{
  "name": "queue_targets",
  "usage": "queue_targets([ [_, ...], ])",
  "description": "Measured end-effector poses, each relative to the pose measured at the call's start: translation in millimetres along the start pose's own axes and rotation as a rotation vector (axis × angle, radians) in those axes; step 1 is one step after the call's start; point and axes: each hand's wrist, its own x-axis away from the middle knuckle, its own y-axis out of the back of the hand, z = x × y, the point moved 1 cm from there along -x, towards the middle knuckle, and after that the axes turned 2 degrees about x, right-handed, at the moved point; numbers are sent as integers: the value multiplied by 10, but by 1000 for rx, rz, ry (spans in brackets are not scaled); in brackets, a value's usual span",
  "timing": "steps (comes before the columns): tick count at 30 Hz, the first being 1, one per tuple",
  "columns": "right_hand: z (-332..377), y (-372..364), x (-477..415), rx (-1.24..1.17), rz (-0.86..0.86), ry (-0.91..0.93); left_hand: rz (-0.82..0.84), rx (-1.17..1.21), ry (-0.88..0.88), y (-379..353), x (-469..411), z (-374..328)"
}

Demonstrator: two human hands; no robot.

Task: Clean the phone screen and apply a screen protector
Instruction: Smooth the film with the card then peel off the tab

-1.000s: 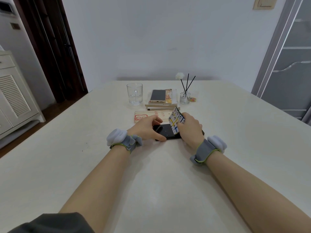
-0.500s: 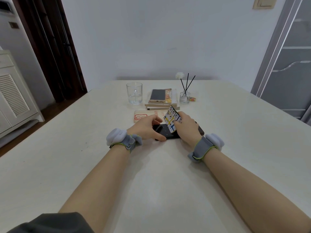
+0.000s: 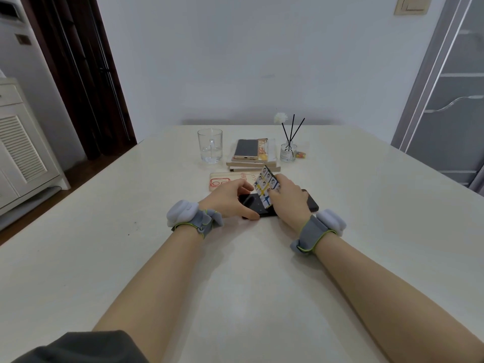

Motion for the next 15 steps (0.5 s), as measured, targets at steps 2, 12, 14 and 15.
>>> queue_targets([
  [2, 19, -8, -3, -29, 35, 3, 4, 2, 0, 0, -1, 0],
  [12, -1, 23, 8, -11, -7, -44, -1, -4, 5, 5, 5, 2],
  [14, 56, -15, 13, -7, 27, -14, -4, -5, -1, 3, 3, -1],
  [15, 62, -13, 10, -12, 31, -13, -4, -6, -2, 1, 2, -1],
])
